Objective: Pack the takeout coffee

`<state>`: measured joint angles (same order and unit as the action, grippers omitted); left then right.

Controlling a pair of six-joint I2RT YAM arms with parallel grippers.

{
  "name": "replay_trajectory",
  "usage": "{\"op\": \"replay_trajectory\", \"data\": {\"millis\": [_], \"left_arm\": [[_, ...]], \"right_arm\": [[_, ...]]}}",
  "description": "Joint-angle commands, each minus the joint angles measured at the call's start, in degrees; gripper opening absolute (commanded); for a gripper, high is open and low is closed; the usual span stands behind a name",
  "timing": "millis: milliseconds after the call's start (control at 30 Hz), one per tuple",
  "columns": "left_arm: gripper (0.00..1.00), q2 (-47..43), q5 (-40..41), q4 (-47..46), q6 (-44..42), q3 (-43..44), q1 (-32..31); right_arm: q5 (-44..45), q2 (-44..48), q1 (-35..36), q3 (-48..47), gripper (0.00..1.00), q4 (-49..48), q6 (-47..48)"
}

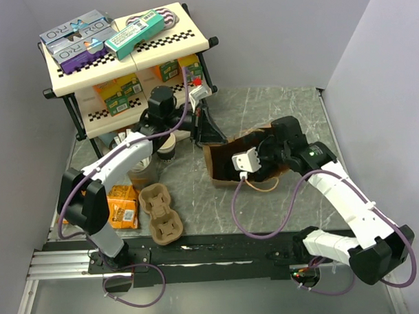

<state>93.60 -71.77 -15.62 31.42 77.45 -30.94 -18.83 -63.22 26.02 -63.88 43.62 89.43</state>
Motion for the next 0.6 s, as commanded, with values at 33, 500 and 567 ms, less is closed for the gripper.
{"op": "replay_trajectory", "data": {"millis": [33, 500, 567], "left_arm": [[0.01, 2.6, -2.9, 7.5, 3.3, 3.7, -0.4], [0.01, -2.5, 1.5, 12.5, -7.2, 1.2, -0.8], [0.01, -7.0, 2.5, 12.6, -11.2, 0.1, -1.4]], "right_arm": [[-0.7, 0.6, 1.1, -3.9, 1.00, 11.4, -6.6], [2.3, 9.6, 10.1, 3.7, 1.00, 6.8, -20.4], [4.2, 12.5, 14.0, 5.9, 1.00, 4.3, -22.6]]}}
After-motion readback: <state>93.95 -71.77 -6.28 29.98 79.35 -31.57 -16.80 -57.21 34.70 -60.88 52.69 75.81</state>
